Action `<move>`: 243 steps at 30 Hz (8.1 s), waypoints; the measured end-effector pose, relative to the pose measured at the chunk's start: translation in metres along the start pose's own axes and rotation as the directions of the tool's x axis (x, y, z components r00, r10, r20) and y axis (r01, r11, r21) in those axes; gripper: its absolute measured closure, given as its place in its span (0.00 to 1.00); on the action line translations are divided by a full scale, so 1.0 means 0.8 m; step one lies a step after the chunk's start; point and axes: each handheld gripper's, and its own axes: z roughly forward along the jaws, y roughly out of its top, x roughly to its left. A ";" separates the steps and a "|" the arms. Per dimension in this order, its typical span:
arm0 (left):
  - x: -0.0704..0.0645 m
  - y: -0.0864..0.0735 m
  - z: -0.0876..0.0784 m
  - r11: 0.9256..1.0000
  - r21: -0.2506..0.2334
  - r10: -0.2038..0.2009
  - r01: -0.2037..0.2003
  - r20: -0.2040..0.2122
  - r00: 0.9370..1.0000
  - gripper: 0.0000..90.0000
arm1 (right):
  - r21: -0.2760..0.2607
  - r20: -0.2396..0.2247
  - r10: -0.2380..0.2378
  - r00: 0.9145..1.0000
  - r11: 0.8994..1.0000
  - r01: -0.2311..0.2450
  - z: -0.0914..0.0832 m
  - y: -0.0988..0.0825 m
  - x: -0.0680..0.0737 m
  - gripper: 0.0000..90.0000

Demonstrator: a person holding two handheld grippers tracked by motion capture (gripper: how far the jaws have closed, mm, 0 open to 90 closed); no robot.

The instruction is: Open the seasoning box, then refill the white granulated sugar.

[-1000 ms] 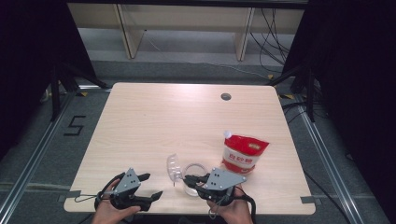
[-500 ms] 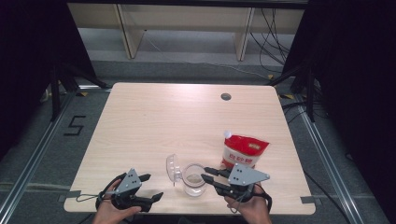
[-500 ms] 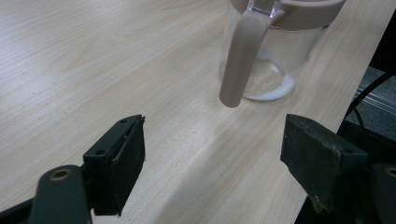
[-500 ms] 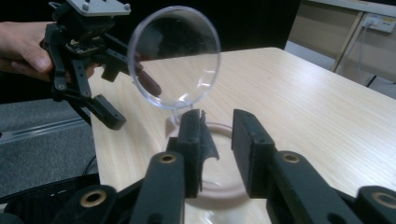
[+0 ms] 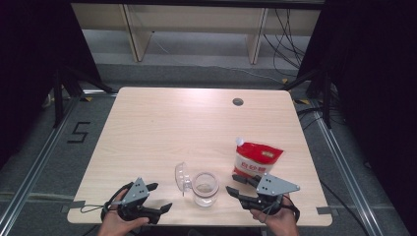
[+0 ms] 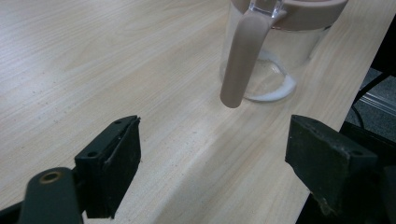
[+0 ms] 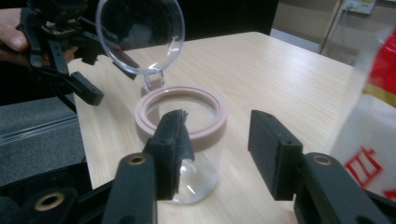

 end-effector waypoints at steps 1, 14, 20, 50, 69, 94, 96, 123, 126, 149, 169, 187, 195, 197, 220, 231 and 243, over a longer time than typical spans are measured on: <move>-0.001 0.000 0.001 1.000 -0.005 -0.010 0.010 0.000 1.000 0.20 | 0.010 0.005 0.003 1.000 1.000 -0.003 -0.002 -0.001 -0.001 0.59; -0.001 0.000 0.001 1.000 -0.007 -0.004 0.004 0.006 1.000 0.19 | 0.024 0.074 0.029 0.997 0.999 -0.031 -0.030 -0.020 -0.013 0.50; 0.000 0.000 0.002 1.000 0.001 0.012 -0.012 0.000 1.000 0.19 | 0.027 0.098 0.060 0.993 0.998 -0.062 -0.044 -0.028 -0.015 0.48; 0.000 0.000 0.003 1.000 -0.008 -0.018 0.018 0.007 1.000 0.19 | 0.071 0.280 0.083 0.956 0.992 -0.106 -0.085 -0.065 -0.053 0.27; 0.001 -0.001 0.003 1.000 0.010 0.019 -0.019 -0.003 1.000 0.19 | 0.071 0.285 0.092 0.954 0.991 -0.116 -0.067 -0.070 -0.086 0.22; -0.002 -0.003 0.006 1.000 0.013 0.003 -0.003 0.011 1.000 0.19 | 0.001 0.180 0.046 0.983 0.999 -0.047 -0.030 -0.058 -0.103 0.43; 0.000 -0.002 0.005 0.999 0.037 0.031 -0.031 0.004 1.000 0.19 | 0.002 0.184 0.051 0.982 0.999 -0.052 -0.030 -0.057 -0.101 0.44; -0.002 -0.003 0.008 0.999 0.034 0.037 -0.038 0.024 0.999 0.20 | -0.056 0.404 0.183 0.896 0.983 -0.175 -0.008 -0.054 -0.052 0.46; -0.004 -0.002 0.008 0.999 0.030 0.023 -0.024 0.034 0.999 0.21 | -0.053 0.373 0.194 0.907 0.981 -0.188 -0.014 -0.057 -0.055 0.43; -0.003 -0.002 0.009 0.999 0.034 0.028 -0.029 0.029 0.999 0.21 | -0.021 0.254 0.092 0.963 0.996 -0.090 0.006 -0.069 -0.077 0.25; -0.004 -0.003 0.009 0.999 0.035 0.023 -0.024 0.034 0.999 0.21 | -0.091 0.235 0.129 0.963 0.990 -0.110 0.015 -0.077 -0.092 0.32; -0.004 -0.003 0.010 0.999 0.035 0.024 -0.026 0.033 0.999 0.21 | -0.111 0.227 0.120 0.967 0.989 -0.096 0.023 -0.081 -0.100 0.35; -0.004 -0.003 0.010 0.999 0.035 0.027 -0.028 0.033 0.999 0.21 | -0.102 0.226 0.148 0.963 0.987 -0.128 0.022 -0.081 -0.098 0.35; -0.004 -0.004 0.011 0.999 0.029 0.026 -0.027 0.030 0.999 0.21 | -0.105 0.226 0.141 0.964 0.987 -0.120 0.022 -0.081 -0.099 0.36; -0.006 -0.004 0.012 0.999 0.041 0.034 -0.035 0.040 0.999 0.21 | -0.147 0.187 0.126 0.974 0.984 -0.099 0.028 -0.081 -0.102 0.48; -0.006 -0.004 0.011 0.998 0.048 0.046 -0.047 0.038 0.998 0.21 | -0.113 0.224 0.119 0.967 0.989 -0.095 0.026 -0.074 -0.095 0.51; -0.005 -0.004 0.011 0.998 0.041 0.044 -0.045 0.032 0.999 0.21 | -0.059 0.267 0.031 0.963 0.998 -0.016 0.020 -0.062 -0.083 0.53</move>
